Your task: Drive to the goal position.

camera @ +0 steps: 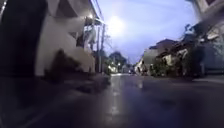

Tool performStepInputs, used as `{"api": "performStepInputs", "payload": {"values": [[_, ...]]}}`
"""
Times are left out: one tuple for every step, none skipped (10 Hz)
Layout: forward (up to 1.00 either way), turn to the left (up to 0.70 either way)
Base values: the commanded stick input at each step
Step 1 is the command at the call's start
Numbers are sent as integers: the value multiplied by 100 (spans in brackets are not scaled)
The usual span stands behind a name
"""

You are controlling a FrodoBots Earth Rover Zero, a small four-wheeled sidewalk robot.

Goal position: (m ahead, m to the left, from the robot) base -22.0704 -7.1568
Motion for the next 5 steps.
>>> {"api": "performStepInputs", "payload": {"values": [[70, -9], [70, -16], [70, -18], [70, -18], [70, -18]]}}
